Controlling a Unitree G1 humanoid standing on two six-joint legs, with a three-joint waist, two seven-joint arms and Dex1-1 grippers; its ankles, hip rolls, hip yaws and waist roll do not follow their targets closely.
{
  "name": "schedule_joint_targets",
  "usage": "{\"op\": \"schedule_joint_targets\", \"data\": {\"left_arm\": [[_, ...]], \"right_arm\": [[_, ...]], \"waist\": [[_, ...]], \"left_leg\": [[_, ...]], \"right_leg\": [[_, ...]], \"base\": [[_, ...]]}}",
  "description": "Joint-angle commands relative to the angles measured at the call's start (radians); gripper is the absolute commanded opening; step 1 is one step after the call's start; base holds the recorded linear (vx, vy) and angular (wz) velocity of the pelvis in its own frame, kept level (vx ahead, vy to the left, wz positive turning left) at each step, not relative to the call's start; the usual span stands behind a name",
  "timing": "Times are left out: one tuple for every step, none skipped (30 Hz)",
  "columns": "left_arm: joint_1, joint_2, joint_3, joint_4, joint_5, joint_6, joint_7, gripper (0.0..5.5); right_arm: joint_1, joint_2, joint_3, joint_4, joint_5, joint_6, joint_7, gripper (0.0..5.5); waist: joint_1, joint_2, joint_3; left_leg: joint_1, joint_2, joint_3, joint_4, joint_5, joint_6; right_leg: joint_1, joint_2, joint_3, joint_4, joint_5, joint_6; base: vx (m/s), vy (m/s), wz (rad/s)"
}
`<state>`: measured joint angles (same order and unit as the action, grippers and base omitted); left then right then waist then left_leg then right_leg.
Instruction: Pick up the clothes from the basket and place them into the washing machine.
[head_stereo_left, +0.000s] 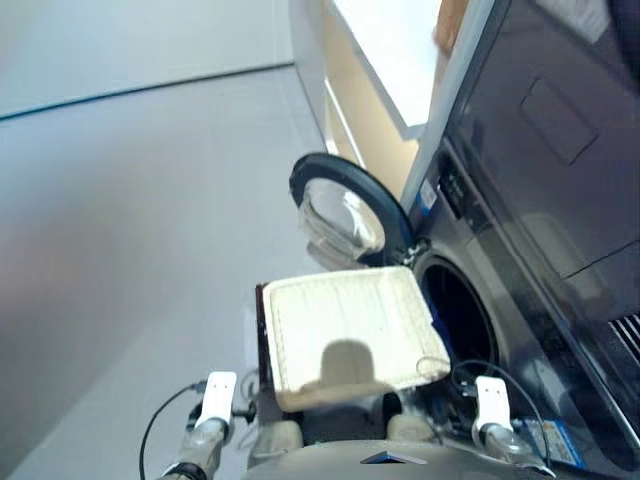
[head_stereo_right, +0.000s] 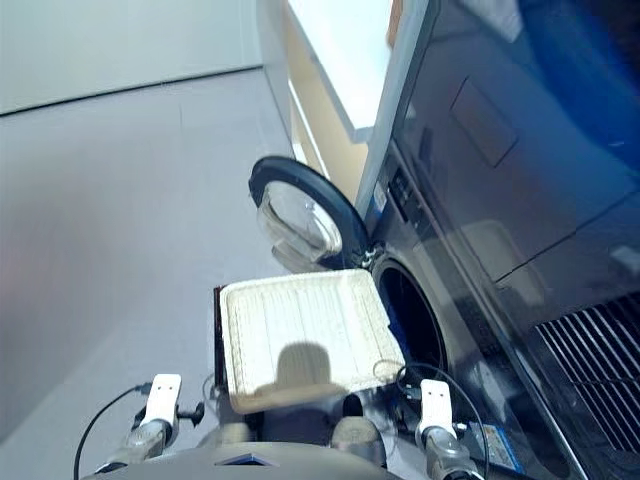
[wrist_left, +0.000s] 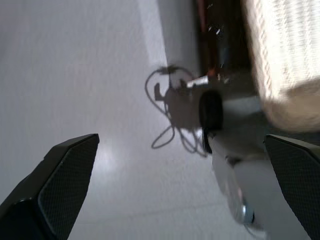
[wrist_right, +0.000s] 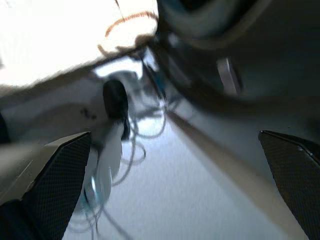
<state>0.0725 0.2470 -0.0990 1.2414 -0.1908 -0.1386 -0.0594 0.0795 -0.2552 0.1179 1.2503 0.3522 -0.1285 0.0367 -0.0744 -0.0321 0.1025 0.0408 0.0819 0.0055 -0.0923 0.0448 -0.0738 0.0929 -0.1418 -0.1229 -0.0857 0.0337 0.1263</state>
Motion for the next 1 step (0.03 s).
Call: {"op": "schedule_joint_targets", "data": {"left_arm": [[-0.040,-0.012,-0.006,0.029,0.008,-0.001,-0.029,5.50]], "right_arm": [[-0.022,-0.011,-0.047,0.008,0.043,0.011,0.018,5.50]], "waist": [[0.018,0.033,0.028]], "left_leg": [[0.058,-0.034,0.065,0.017,-0.035,0.010]], "right_leg": [[-0.058,0.008,0.004,0.140,-0.026,0.029]], "base": [[0.000,0.000,0.000]]}}
